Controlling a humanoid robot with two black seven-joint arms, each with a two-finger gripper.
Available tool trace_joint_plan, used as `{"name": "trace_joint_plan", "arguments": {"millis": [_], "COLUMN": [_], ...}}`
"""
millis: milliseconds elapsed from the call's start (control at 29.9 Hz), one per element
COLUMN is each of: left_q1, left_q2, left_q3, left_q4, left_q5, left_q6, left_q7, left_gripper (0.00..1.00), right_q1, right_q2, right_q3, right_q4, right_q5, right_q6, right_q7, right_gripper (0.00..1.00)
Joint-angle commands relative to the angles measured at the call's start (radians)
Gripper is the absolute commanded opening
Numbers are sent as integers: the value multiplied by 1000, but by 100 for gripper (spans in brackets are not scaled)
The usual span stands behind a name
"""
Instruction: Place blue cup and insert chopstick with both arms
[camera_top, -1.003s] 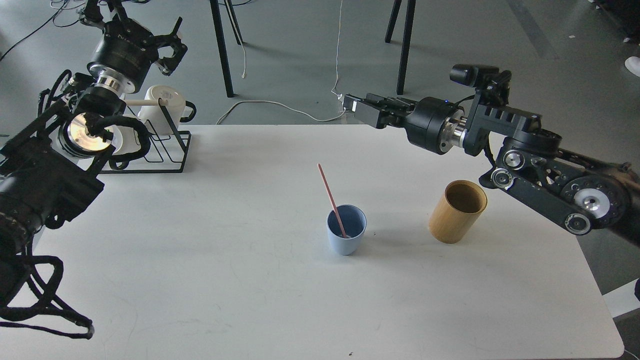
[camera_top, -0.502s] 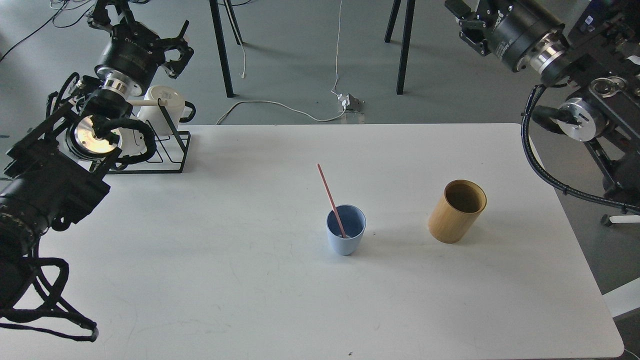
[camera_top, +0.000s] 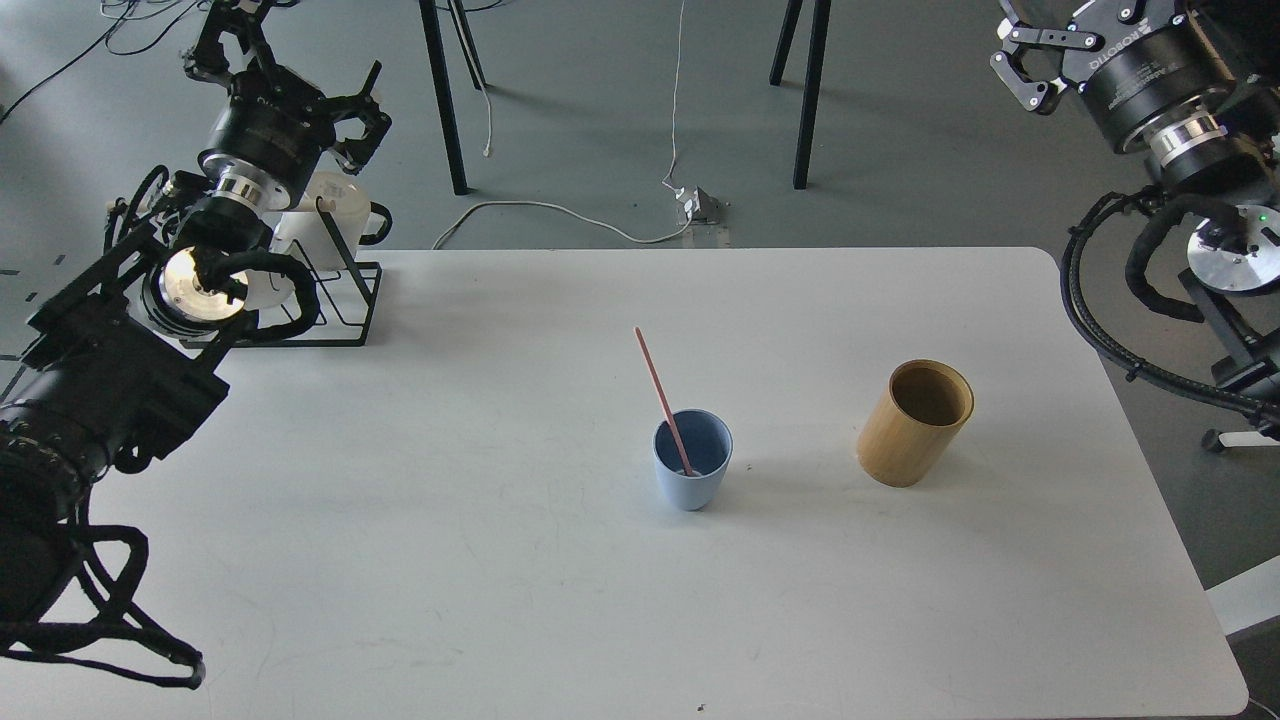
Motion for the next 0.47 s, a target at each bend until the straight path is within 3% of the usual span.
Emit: {"name": "trace_joint_plan", "arguments": {"millis": [0, 435], "left_q1": [-6, -15], "left_q2": [-7, -9], "left_q3": [-4, -44], "left_q4": [22, 22], "left_q5": [-2, -14], "left_q6": [0, 0], "left_q7": [-2, -2], "left_gripper": [99, 99], "right_q1": [-3, -20], "right_q2": [46, 66], "right_q3": [3, 21], "right_q4": [-78, -75], "right_q5": [113, 161], "right_q6": [6, 6], "right_q7": [-38, -42], "right_gripper": [100, 100]}}
